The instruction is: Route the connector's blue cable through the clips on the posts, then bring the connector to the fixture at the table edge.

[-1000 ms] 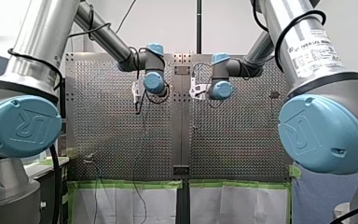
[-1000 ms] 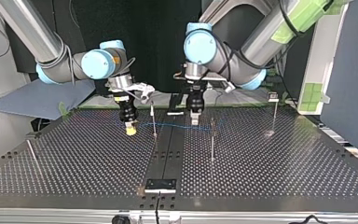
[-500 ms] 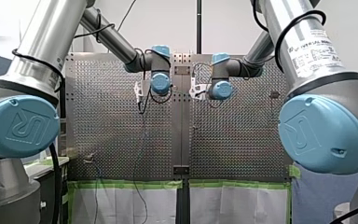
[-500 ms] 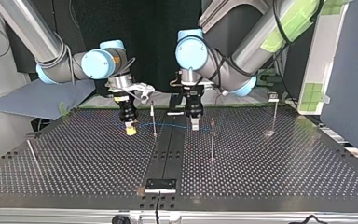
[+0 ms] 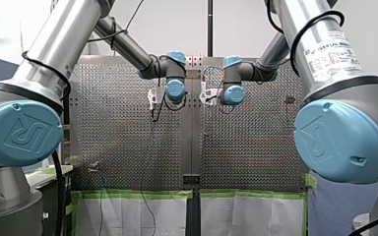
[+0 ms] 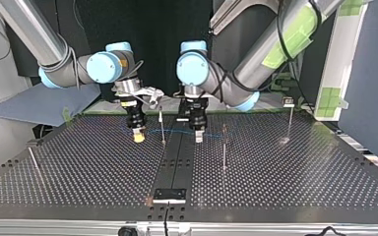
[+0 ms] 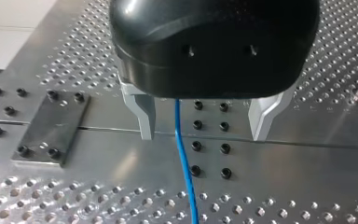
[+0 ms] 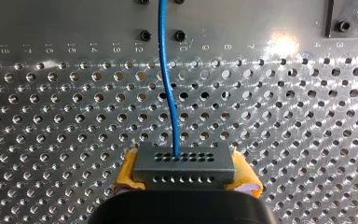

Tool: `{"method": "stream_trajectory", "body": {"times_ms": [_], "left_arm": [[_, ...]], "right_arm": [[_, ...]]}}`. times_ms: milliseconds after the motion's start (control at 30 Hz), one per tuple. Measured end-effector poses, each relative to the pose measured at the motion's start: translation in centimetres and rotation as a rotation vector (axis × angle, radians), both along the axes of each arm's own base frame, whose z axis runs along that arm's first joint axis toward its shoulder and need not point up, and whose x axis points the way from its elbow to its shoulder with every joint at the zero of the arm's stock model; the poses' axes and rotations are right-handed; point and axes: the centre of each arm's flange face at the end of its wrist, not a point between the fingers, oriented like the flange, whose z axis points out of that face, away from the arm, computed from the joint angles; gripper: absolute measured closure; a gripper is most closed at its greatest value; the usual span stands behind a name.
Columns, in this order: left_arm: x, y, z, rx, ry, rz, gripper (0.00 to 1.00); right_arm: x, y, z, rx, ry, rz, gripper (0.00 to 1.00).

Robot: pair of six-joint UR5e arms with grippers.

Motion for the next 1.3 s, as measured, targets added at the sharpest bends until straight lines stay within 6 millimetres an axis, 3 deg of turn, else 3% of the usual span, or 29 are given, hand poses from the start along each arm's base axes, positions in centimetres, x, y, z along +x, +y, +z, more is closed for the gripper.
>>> {"method": "stream_trajectory", "body": {"times_ms": [767,800,833,900,933,1000,1033,1067,1100,1300], "left_arm": [[1.9,0.9,1.1,0.032,-0.027,0.040,0.00],[1.9,0.8,1.1,0.032,-0.031,0.039,0.07],[2.0,0.8,1.2,0.031,-0.035,0.038,0.07],[2.0,0.7,1.2,0.029,-0.044,0.035,0.32],[2.1,0.6,1.3,0.028,-0.048,0.035,0.32],[2.0,0.5,1.4,0.028,-0.057,0.033,0.66],[2.0,0.4,1.4,0.029,-0.059,0.033,0.66],[2.0,0.4,1.4,0.029,-0.061,0.034,0.87],[2.0,0.4,1.4,0.030,-0.063,0.036,1.00],[2.2,0.6,1.4,0.030,-0.064,0.039,1.00]], "right_arm": [[-0.1,0.0,-0.1,0.008,0.006,0.001,1.00],[-0.1,0.0,-0.1,0.008,0.006,0.001,1.00],[-0.1,0.0,-0.1,0.009,0.007,0.001,1.00],[-0.1,0.0,-0.1,0.011,0.008,0.001,1.00],[-0.1,0.0,-0.1,0.012,0.009,0.001,1.00],[-0.1,0.1,-0.2,0.014,0.010,0.001,1.00],[-0.1,0.1,-0.2,0.014,0.011,0.001,1.00],[-0.1,0.1,-0.2,0.015,0.011,0.001,1.00],[-0.1,0.1,-0.2,0.015,0.011,0.002,1.00],[-0.2,0.1,-0.2,0.017,0.012,0.001,1.00]]}}
